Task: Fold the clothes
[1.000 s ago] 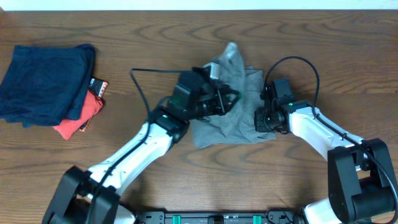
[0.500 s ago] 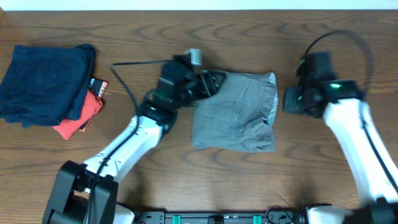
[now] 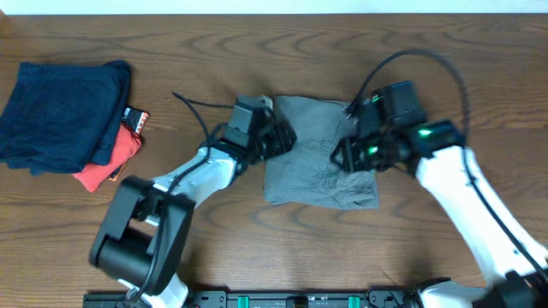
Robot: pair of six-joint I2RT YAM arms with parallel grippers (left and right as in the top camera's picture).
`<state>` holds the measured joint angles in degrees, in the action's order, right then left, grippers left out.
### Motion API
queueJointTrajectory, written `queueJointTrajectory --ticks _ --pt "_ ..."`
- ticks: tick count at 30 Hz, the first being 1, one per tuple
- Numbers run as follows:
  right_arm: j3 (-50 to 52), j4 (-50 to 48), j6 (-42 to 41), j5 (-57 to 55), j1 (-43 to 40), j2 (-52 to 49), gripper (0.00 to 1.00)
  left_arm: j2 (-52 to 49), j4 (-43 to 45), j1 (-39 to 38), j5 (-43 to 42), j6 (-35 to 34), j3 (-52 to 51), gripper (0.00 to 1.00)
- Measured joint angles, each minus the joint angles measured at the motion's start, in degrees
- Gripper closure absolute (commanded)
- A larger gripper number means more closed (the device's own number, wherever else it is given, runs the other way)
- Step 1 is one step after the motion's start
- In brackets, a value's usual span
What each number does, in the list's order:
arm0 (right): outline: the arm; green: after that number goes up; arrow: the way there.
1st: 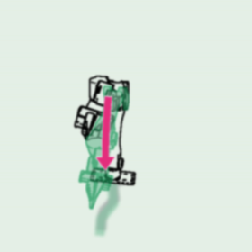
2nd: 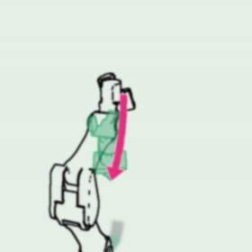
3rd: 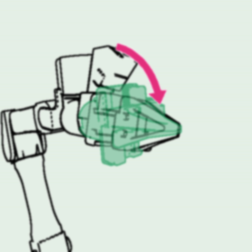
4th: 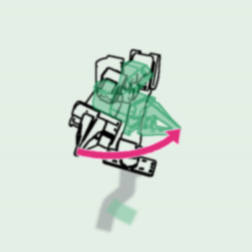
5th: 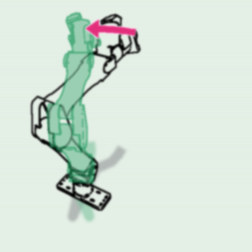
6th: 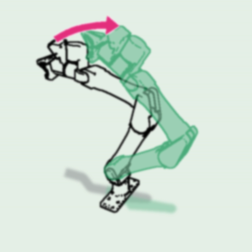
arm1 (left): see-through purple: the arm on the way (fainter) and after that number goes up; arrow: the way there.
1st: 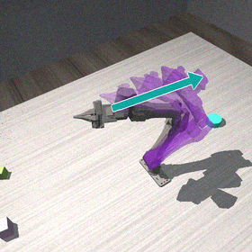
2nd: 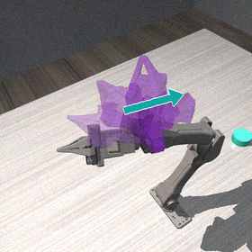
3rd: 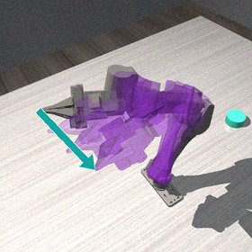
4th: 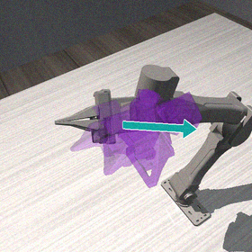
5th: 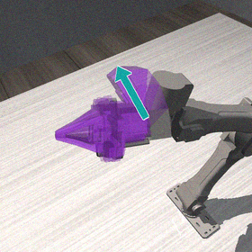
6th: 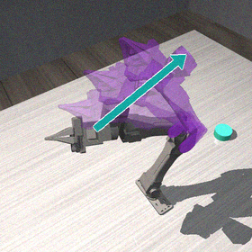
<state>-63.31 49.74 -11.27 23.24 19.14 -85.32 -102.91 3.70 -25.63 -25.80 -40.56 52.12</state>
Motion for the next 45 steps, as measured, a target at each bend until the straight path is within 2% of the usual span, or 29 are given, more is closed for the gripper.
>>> queueJointTrajectory --ticks 4,10,12,16,17,19,20,21,22,26,30,36,45 --pt "6.19 -1.53 -0.33 -0.35 0.76 -4.48 0.72 -0.57 -7.72 -2.08 -1.2 0.2 0.31 0.57" --pt "12.79 -3.93 -7.39 -10.29 -0.92 -8.26 0.73 -0.48 -16.39 -5.05 -7.85 0.31 1.27 0.57" --pt "13.09 -6.03 -10.36 -15.13 -3.02 -8.26 0.68 -0.48 -17.09 -6.49 -11.21 0.33 1.22 0.57" --pt "12.85 -17.18 -12.07 -22.71 -7.63 -8.26 0.58 0.26 -17.22 -9.2 -15.04 0.57 1.14 0.54" --pt "12.72 -20.28 -11.43 -23.76 -8.66 -8.26 0.57 1.2 -17.2 -9.51 -14.84 1.01 1.01 0.5" --pt "11.65 -23.52 -9.84 -25.22 -9.99 -8.26 0.57 4.46 -17.14 -9.49 -13.35 1.95 0.83 0.21" --pt "11.04 -23.89 -9.01 -25.51 -10.23 -8.26 0.56 6.43 -16.7 -9.31 -11.74 2.32 0.83 0.12" --pt "10.45 -24.0 -8.37 -25.64 -10.27 -8.26 0.55 8.28 -16.0 -9.09 -9.6 3.1 0.83 0.04" --pt "9.97 -24.15 -7.72 -25.7 -10.25 -8.26 0.55 10.25 -14.62 -8.83 -6.93 4.0 0.83 0.01" --pt "9.29 -23.28 -6.08 -25.73 -9.99 -8.26 0.48 14.71 -5.95 -7.08 1.84 9.79 1.09 0.02" --pt "9.29 -21.86 -5.44 -25.46 -9.05 -8.26 0.46 13.27 0.2 -4.72 4.83 15.23 1.22 0.02" --pt "9.29 -21.64 -4.98 -25.2 -8.68 -8.26 0.44 3.8 0.37 -0.74 -0.98 21.2 4.83 0.02" --pt "9.29 -20.59 -4.81 -25.14 -8.68 -8.26 0.43 -5.99 0.46 -0.79 -8.26 26.62 12.33 0.02"
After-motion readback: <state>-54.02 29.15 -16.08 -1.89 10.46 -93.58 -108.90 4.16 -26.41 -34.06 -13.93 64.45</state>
